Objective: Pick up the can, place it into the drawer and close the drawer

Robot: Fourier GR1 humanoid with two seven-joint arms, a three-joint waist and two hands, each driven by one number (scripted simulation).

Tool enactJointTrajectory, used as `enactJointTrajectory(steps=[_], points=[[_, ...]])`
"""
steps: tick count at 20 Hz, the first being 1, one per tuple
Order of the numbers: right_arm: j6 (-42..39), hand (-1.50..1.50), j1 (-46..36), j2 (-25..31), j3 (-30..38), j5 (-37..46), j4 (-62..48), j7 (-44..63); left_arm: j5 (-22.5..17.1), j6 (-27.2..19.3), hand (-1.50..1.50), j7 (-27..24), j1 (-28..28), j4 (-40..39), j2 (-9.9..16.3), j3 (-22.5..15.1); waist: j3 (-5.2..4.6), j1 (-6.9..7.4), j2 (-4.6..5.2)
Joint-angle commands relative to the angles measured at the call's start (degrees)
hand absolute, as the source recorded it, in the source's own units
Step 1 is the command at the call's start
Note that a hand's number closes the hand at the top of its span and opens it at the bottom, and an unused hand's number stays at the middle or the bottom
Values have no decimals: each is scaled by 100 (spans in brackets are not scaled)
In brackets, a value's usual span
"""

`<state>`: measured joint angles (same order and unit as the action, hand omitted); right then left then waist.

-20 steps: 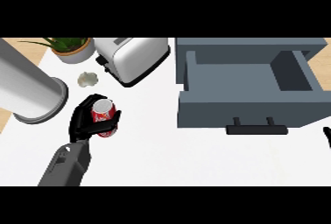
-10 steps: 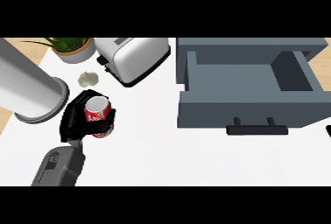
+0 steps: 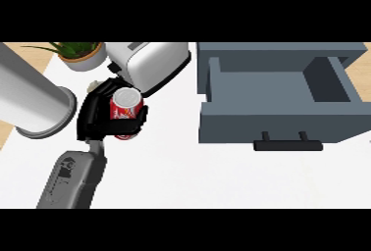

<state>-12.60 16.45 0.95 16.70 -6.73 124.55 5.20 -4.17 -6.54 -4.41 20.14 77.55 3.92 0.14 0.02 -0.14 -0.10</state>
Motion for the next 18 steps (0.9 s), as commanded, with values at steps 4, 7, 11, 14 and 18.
enactJointTrajectory(steps=[4, 7, 11, 14, 18], points=[[-67, -150, 258, -32, 21, -83, 489, 180, 287, -378, 150, 975, 1057, 117, -305, -298, -1, -52, 4], [-2, -150, -337, 202, 307, -83, -328, -32, 368, -937, 150, 1455, 1669, 24, -384, -683, 2, -50, 16], [-191, -150, 328, 21, 177, -205, 354, 126, 627, -1421, 150, 2226, 1862, 748, -389, -1196, 2, -38, -13], [-97, -150, -50, 78, 163, -125, 194, 141, 441, -1553, 150, 1660, 2815, -500, -391, -999, -1, -79, 19], [-102, -150, 140, -63, 41, -67, 357, 241, 362, -1806, 150, 2258, 3729, -798, -392, -1099, 0, -93, 12]])
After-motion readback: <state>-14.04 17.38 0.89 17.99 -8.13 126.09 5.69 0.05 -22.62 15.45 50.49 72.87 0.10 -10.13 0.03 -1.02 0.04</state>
